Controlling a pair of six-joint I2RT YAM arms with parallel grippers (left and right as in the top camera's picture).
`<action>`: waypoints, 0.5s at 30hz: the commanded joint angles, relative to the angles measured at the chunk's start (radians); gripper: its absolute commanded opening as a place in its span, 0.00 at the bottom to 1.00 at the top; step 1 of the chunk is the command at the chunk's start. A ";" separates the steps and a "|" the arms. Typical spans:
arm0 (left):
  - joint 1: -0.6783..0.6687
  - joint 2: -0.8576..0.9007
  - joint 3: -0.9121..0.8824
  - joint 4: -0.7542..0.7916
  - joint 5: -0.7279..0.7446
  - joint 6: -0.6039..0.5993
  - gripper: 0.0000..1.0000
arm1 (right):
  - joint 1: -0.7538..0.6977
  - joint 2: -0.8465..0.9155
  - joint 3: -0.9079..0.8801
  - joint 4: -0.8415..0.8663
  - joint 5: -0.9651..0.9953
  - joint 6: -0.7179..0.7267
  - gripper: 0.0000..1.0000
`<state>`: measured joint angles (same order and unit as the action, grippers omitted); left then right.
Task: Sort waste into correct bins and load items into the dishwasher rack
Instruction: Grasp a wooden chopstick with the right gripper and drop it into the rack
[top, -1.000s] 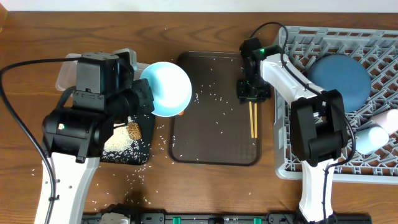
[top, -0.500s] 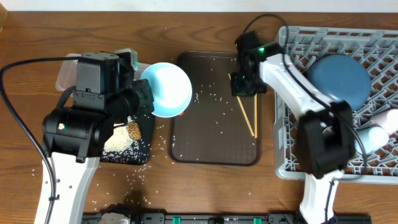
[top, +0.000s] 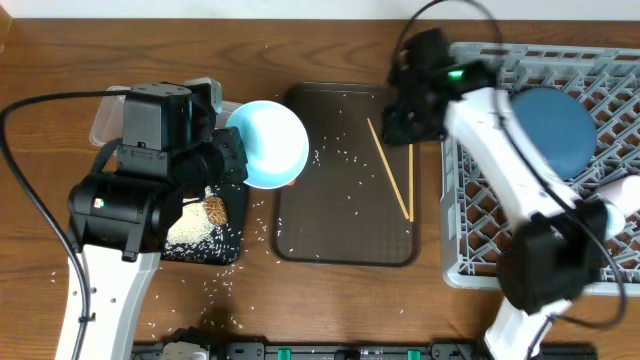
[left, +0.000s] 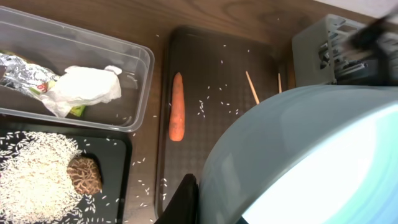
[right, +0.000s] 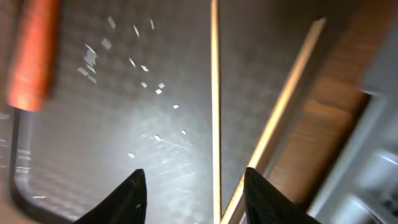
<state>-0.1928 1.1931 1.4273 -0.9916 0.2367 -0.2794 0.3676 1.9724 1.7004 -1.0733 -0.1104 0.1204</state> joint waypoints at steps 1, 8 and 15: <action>-0.001 0.002 0.017 -0.005 -0.002 0.018 0.06 | 0.028 0.109 -0.013 0.012 0.077 -0.043 0.46; -0.001 0.002 0.017 -0.020 -0.002 0.018 0.06 | 0.003 0.253 -0.013 -0.002 0.000 -0.123 0.46; -0.001 0.002 0.017 -0.016 -0.002 0.018 0.06 | 0.018 0.298 -0.012 -0.011 -0.002 -0.113 0.01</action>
<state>-0.1928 1.1931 1.4273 -1.0111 0.2367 -0.2794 0.3775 2.2345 1.6894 -1.0859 -0.0971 0.0196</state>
